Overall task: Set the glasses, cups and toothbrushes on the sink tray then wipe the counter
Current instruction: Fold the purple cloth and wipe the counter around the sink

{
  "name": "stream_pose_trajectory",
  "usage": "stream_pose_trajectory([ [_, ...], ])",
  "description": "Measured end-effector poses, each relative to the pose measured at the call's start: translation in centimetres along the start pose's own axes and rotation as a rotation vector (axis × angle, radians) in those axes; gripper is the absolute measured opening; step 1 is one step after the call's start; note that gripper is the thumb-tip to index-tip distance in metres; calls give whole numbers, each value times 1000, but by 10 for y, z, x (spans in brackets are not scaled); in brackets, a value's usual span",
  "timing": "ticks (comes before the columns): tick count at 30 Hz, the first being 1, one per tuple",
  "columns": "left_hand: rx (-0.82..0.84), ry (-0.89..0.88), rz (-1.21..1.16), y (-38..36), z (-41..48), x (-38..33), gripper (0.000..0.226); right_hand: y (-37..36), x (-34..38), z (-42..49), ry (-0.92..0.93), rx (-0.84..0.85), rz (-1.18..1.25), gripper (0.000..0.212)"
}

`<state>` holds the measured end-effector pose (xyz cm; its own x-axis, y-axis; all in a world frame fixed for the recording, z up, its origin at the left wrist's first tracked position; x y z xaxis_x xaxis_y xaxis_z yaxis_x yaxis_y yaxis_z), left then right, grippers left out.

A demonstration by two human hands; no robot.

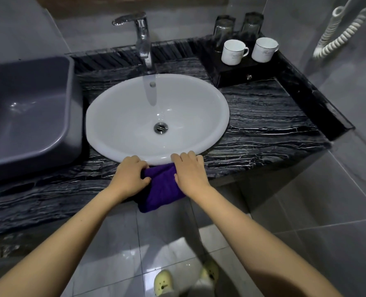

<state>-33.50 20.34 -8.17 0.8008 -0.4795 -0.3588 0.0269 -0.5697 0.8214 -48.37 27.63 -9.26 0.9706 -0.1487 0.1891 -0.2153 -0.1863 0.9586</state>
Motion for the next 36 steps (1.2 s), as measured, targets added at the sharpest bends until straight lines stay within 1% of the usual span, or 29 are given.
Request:
stream_pose_trajectory([
  [1, 16, -29, -18, 4, -4, -4, 32, 3, -1, 1, 15, 21, -16, 36],
  [2, 28, -75, -44, 7, -6, -7, 30, 6, -3, 0, 31, 56, -27, 34],
  [4, 76, -150, -112, 15, -14, -14, 12, 17, -12, -4, 43, 159, -5, 32],
  [6, 85, -205, -143, 25, -21, -19, 24, 36, -24, -10, 50, 231, 82, 30],
  [7, 71, -219, -164, 31, -23, -21, 26, 49, -30, -14, 63, 243, 142, 28],
  [11, -37, -291, -372, 69, -24, -44, 11, 119, -54, -25, 91, 220, 461, 17],
  [13, -121, -329, -410, 87, -21, -65, 10, 150, -68, -26, 86, 151, 503, 17],
  [15, -197, -354, -387, 97, -17, -87, 9, 166, -83, -25, 74, 87, 513, 17],
  [17, -220, -346, -360, 92, -12, -105, 6, 165, -99, -24, 47, 77, 544, 18],
  [18, -209, -332, -356, 83, -8, -111, 7, 159, -108, -24, 33, 104, 563, 18],
  [21, -137, -268, -400, 38, 8, -120, 8, 127, -133, -28, -9, 245, 625, 19],
  [23, -103, -210, -426, 9, 21, -122, 10, 102, -149, -26, -38, 303, 660, 22],
  [24, -97, -179, -438, -2, 28, -122, 11, 90, -155, -24, -65, 309, 639, 24],
  [25, -98, -146, -441, -10, 35, -121, 13, 77, -158, -20, -110, 298, 565, 26],
  [26, -104, -113, -426, -15, 40, -119, 17, 66, -158, -17, -165, 263, 438, 30],
  [27, -115, -86, -387, -19, 46, -117, 20, 58, -154, -17, -212, 198, 292, 35],
  [28, -128, -69, -331, -20, 49, -115, 24, 52, -146, -17, -222, 113, 171, 38],
  [29, -147, -69, -273, -20, 51, -112, 28, 48, -135, -19, -175, 43, 94, 40],
  [30, -172, -85, -224, -19, 50, -109, 30, 42, -124, -21, -76, -1, 39, 39],
  [31, -209, -107, -181, -17, 47, -103, 31, 34, -116, -24, 23, -45, -5, 35],
  [32, -255, -119, -138, -14, 42, -93, 32, 25, -111, -27, 73, -70, -28, 32],
  [33, -305, -112, -93, -10, 37, -79, 32, 15, -108, -31, 70, -55, -32, 33],
  [34, -337, -81, -51, -8, 30, -63, 34, 5, -107, -35, 29, 8, -23, 39],
  [35, -342, -45, -2, -6, 23, -44, 39, -5, -106, -39, -21, 76, -23, 46],
  [36, -304, -11, 49, -7, 17, -26, 46, -12, -104, -43, -59, 111, -49, 56],
])
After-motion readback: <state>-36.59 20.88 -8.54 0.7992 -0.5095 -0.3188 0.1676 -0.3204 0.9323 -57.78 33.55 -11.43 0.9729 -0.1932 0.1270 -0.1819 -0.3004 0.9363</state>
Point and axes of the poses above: each hand's wrist, its own z-axis towards the middle knuckle, its own y-axis out of the back of the hand, x = y × z, the point moved 3 cm from there along z, towards the middle knuckle, and after that the axes turned 15 degrees about x, right-handed, at the moved point
